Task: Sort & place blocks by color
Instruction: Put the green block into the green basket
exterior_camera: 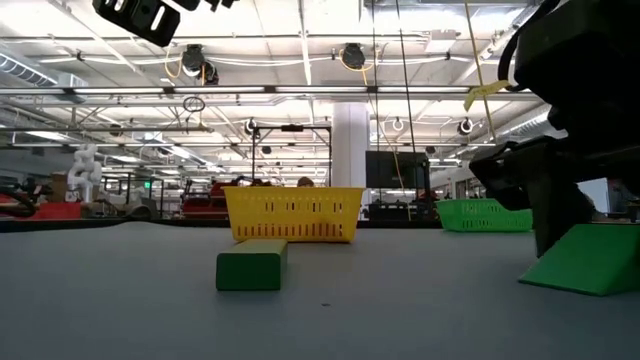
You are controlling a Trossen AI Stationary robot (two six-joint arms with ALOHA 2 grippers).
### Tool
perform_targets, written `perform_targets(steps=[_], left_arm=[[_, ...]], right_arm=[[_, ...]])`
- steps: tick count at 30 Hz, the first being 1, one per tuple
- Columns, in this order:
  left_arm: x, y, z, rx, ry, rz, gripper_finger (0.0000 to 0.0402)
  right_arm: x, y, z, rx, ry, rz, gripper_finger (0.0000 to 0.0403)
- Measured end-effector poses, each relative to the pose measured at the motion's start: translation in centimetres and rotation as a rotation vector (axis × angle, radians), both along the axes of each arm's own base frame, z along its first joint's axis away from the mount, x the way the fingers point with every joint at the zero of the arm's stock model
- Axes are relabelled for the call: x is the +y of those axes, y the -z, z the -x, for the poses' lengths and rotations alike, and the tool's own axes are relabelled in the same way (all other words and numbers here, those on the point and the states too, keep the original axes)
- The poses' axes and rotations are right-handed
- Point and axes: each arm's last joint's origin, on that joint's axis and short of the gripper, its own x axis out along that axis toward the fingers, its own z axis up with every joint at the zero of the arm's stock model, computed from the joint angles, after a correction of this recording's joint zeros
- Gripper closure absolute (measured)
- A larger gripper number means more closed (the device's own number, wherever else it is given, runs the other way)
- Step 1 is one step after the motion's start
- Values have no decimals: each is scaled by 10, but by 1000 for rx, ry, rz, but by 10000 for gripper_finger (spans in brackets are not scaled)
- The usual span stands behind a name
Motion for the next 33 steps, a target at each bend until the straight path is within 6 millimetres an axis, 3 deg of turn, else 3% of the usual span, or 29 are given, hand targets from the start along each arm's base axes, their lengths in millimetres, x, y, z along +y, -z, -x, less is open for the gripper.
perform_targets(steps=[4,11,19,24,33], left_arm=[[0,0,0,0,1,-1,218],[0,0,0,0,2,-1,218],[0,0,0,-2,-9,-8,218],[2,0,-1,-14,-73,-48,218],[9,0,-3,-52,-284,-145,218]], right_arm=[[0,0,0,5,-7,-7,276],[1,-7,1,1,-7,-56,278],[-7,-57,8,-152,36,-112,278],[-29,-83,26,-116,199,-92,277],[-95,-123,71,-137,766,-29,276]])
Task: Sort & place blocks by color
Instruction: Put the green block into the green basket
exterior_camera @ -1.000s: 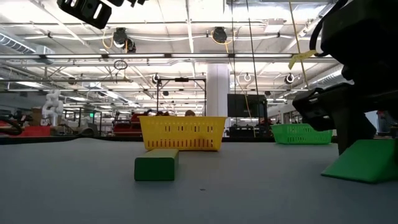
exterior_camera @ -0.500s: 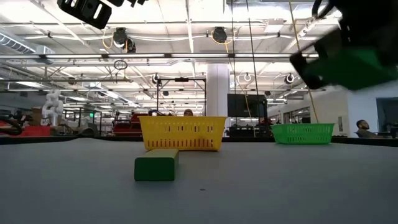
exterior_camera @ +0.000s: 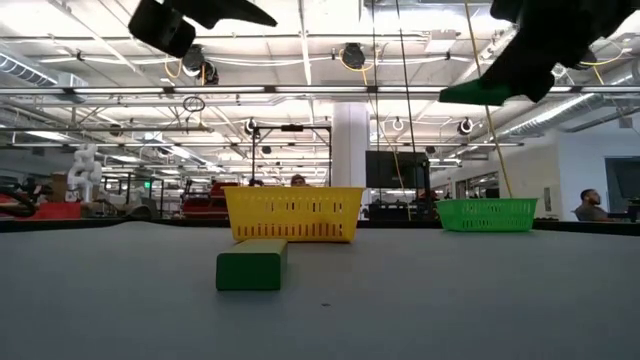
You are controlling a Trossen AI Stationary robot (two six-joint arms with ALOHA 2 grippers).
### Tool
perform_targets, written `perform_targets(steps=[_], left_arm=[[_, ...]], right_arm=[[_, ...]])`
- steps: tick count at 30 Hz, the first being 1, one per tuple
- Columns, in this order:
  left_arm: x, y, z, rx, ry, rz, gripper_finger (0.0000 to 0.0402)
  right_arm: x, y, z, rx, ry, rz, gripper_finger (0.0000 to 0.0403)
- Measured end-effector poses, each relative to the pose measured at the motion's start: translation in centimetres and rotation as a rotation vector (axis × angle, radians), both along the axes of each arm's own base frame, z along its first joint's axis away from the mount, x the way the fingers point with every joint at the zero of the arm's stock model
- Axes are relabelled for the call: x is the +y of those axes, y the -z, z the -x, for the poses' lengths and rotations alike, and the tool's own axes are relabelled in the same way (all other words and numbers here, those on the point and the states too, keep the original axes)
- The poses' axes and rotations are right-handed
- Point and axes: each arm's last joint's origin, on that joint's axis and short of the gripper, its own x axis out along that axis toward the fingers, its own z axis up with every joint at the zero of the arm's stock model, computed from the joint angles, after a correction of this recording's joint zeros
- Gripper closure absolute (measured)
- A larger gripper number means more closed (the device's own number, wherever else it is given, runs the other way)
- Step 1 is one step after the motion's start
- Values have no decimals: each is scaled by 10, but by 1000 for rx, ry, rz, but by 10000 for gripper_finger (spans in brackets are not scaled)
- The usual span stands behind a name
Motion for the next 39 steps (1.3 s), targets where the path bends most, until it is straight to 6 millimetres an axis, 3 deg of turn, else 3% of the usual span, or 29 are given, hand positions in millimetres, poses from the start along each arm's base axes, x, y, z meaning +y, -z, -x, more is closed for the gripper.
perform_targets(steps=[3,7,14,22,30,34,39], left_arm=[[2,-3,-2,-46,-114,-1,218],[5,-20,-11,-255,-216,-44,218],[28,-63,-24,-681,-216,-136,218],[65,-81,-32,-804,-51,-175,218],[107,-111,-37,-680,123,-466,218],[130,-122,-30,-446,166,-643,218],[169,-113,-11,-89,84,-692,218]], right_arm=[[-24,-12,11,-64,183,44,276],[-53,-24,22,-153,407,75,276],[-90,-26,29,-157,658,107,276],[-124,-14,27,-42,815,117,275],[-151,3,31,62,935,5,275],[-161,8,34,101,967,-3,275],[-170,13,35,128,986,-38,275]])
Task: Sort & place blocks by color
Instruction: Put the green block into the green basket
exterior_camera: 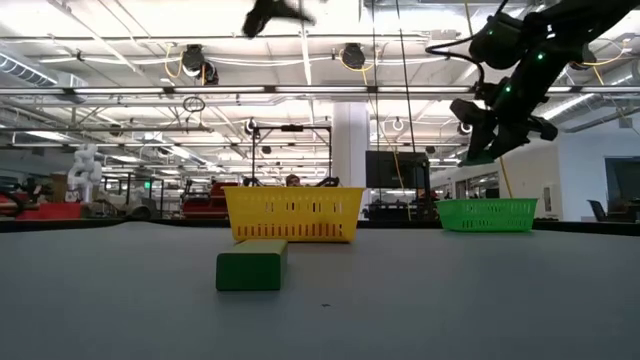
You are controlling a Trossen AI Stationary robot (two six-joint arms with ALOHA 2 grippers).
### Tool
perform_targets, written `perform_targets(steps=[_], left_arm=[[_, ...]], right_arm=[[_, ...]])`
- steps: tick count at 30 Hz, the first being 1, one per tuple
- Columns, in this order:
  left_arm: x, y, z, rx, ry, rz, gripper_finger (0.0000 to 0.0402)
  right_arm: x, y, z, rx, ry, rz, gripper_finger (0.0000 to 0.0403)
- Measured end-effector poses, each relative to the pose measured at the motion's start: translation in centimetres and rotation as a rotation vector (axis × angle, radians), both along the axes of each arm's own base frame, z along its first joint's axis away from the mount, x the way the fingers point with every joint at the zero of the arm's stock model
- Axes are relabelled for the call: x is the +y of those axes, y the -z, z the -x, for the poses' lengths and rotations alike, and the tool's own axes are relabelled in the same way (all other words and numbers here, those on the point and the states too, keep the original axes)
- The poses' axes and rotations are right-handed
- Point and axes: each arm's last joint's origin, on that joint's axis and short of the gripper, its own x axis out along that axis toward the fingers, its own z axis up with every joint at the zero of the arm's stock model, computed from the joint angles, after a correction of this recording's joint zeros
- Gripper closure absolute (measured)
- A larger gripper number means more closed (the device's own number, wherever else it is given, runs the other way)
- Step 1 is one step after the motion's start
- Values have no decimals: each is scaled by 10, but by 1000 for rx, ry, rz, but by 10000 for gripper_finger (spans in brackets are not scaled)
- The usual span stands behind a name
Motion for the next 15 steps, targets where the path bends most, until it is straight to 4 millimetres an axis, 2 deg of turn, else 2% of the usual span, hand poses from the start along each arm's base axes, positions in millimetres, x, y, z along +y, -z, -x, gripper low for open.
perform_targets(steps=[7,15], left_arm=[[48,24,37,351,-97,78,218],[93,39,62,432,-154,71,218]], right_arm=[[-6,5,0,59,-21,-7,265],[-14,8,5,123,-21,-5,246]])
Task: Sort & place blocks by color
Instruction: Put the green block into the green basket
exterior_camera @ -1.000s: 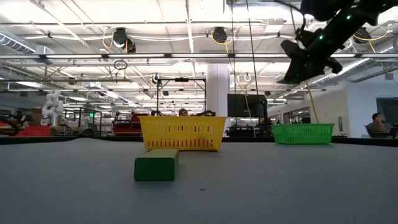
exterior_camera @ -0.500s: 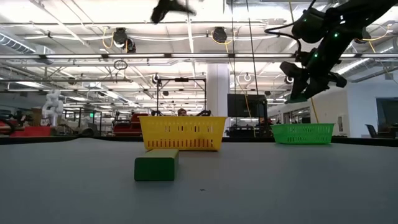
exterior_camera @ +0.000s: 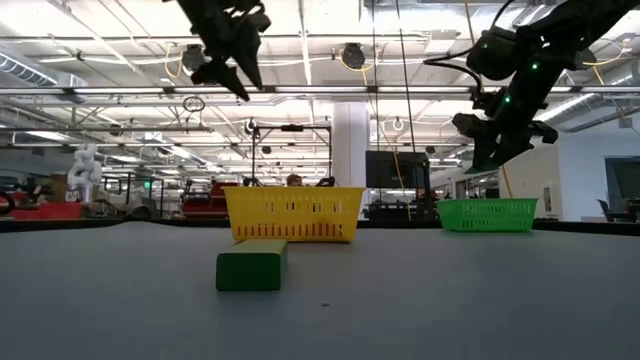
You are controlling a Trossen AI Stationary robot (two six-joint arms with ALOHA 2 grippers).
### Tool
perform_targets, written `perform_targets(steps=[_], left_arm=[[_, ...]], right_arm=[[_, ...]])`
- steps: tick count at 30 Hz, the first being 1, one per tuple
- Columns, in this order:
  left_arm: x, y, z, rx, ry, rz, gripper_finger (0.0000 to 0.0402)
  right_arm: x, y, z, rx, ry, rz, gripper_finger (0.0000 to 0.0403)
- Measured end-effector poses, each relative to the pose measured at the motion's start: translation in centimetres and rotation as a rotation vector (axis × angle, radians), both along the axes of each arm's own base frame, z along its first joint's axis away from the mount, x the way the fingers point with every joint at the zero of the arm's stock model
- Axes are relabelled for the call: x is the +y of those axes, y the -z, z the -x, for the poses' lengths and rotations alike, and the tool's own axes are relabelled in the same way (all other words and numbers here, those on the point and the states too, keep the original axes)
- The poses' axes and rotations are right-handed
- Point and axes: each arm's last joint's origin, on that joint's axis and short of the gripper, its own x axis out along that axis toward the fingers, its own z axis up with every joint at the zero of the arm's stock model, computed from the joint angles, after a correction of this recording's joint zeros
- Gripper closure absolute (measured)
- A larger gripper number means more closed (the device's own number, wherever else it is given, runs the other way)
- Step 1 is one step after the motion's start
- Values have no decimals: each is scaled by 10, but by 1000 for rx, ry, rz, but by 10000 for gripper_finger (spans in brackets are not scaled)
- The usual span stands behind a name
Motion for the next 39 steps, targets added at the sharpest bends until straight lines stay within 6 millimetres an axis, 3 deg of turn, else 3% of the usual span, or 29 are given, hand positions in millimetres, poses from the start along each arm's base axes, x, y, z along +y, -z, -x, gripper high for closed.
perform_targets(steps=[8,22,31,35,39], left_arm=[[18,22,-1,68,50,29,218],[37,65,-24,137,146,147,218],[48,120,-42,323,254,215,218],[51,137,-47,345,209,274,218],[48,139,-52,328,136,310,217]], right_arm=[[-1,-2,-1,-50,-31,-11,236],[-2,-13,-6,-289,-2,-19,133],[0,-29,-22,-675,-217,-192,138],[2,-29,-23,-730,-216,-266,142],[3,-29,-24,-709,-247,-249,142]])
